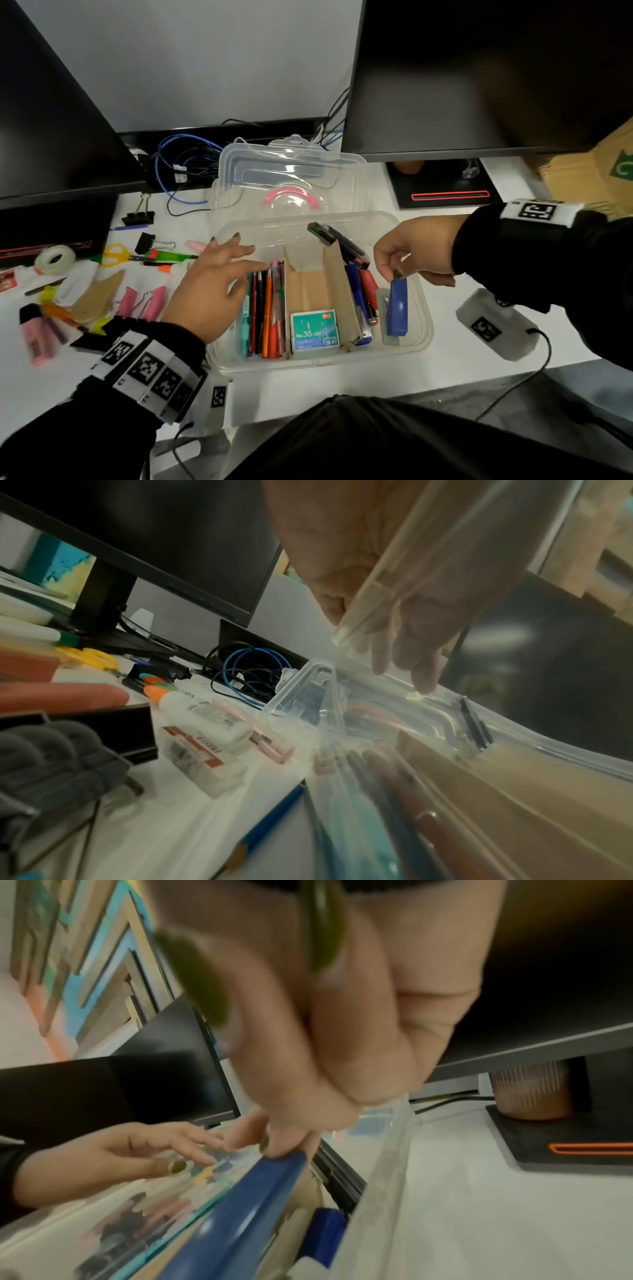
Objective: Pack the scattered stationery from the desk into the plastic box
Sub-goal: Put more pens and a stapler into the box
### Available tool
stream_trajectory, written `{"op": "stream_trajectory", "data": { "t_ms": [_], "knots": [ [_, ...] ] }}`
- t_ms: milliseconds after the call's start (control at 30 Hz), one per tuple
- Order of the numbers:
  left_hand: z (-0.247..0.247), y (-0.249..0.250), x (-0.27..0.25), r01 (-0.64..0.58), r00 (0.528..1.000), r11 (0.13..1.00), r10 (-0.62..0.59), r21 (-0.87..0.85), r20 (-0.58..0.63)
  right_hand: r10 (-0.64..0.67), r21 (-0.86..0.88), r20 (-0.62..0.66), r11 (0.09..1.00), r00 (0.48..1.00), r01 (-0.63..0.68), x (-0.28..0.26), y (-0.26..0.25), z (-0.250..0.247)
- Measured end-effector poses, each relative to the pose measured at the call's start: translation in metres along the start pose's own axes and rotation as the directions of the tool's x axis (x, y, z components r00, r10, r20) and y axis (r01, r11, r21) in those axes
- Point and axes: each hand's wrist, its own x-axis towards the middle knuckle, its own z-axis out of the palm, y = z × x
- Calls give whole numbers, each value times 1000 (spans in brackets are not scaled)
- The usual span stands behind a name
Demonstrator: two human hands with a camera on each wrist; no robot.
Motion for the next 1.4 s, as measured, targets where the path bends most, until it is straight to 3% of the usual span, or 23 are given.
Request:
{"op": "stream_trajectory", "data": {
  "t_ms": [467, 600, 933, 1167, 1267, 1400],
  "knots": [
    [5, -2, -2, -24, 998, 999, 22, -24, -64, 127, -42, 188, 992, 974, -121, 47, -8, -6],
    [6, -2, -1, -21, 997, 999, 19, -29, -76, 182, -77, 183, 982, 966, -170, 51, -9, -2],
    [6, -1, -1, -22, 997, 999, 19, -27, -81, 345, 21, 194, 934, 918, -356, 63, -20, 11],
    [7, -1, -2, -22, 996, 999, 18, -39, -91, 477, -77, 227, 878, 849, -473, 72, -21, 19],
    [6, -2, -2, -19, 995, 999, 14, -49, -96, 513, -207, 202, 855, 834, -476, 76, -27, 25],
    [6, -2, -2, -14, 996, 999, 9, -45, -92, 471, -375, 94, 833, 877, -407, 79, -34, 33]
  ]
}}
